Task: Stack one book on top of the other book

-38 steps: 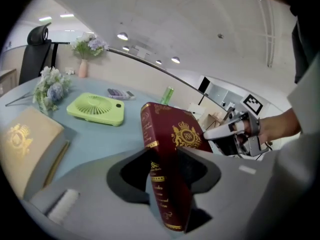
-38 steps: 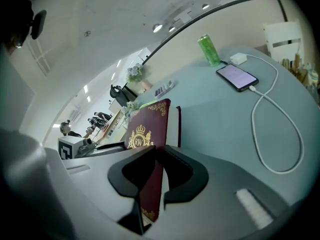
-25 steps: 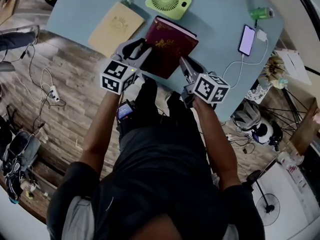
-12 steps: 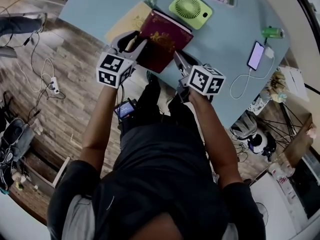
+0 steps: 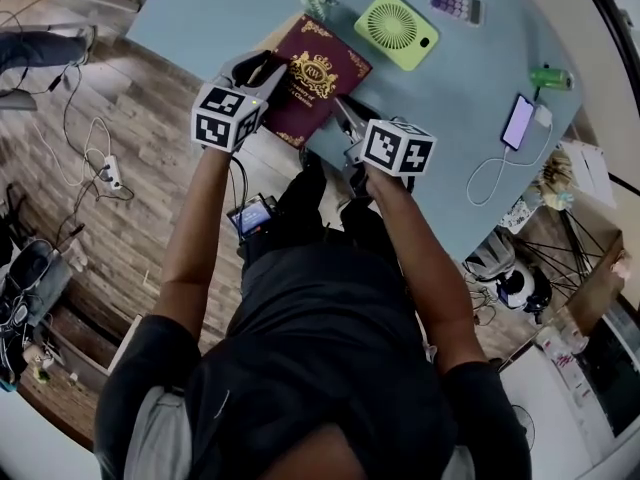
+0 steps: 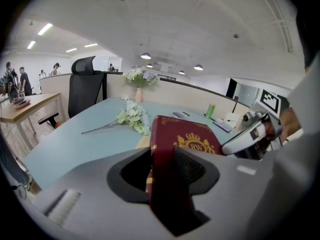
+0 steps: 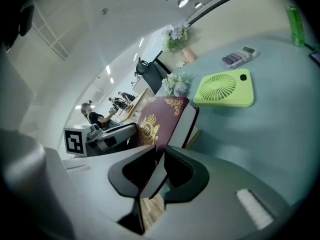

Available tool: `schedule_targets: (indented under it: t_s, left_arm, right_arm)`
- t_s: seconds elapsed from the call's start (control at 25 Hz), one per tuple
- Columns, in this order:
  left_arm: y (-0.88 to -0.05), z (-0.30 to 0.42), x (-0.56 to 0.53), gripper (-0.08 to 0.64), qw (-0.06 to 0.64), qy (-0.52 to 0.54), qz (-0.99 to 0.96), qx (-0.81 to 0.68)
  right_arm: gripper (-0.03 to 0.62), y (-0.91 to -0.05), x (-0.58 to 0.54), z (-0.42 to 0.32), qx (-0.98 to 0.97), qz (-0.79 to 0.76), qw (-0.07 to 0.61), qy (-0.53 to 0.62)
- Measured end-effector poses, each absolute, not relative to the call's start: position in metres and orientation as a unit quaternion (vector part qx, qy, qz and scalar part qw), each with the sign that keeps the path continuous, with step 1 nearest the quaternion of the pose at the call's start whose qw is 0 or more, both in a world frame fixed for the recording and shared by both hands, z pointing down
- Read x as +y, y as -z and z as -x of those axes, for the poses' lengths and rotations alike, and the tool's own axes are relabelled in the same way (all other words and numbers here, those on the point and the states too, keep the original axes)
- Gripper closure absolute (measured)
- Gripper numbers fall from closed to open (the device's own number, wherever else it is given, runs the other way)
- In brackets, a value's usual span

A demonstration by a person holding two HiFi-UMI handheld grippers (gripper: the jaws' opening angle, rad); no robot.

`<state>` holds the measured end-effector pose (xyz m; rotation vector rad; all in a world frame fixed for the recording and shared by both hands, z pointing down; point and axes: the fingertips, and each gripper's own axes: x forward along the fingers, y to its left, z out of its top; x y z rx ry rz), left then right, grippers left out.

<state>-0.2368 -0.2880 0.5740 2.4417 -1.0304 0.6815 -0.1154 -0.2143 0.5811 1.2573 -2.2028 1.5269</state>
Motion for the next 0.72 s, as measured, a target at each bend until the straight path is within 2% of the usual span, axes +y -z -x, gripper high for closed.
schedule_targets:
  t_s: [0.32, 0.72]
  left_arm:
    - [-0.602, 0.245, -0.31, 0.394, 0.222, -0.269, -0.869, -0.35]
    - [-0.604, 0.242, -0.326, 0.393, 0.177, -0.315, -0.876, -0.319]
  right_arm:
    - [0.541, -0.589, -0.231, 0.135, -0.735, -0.416, 0.09, -0.527]
    - [0.54, -0.596, -0.232, 0.148, -0.727, -0.407, 0.087, -0.547]
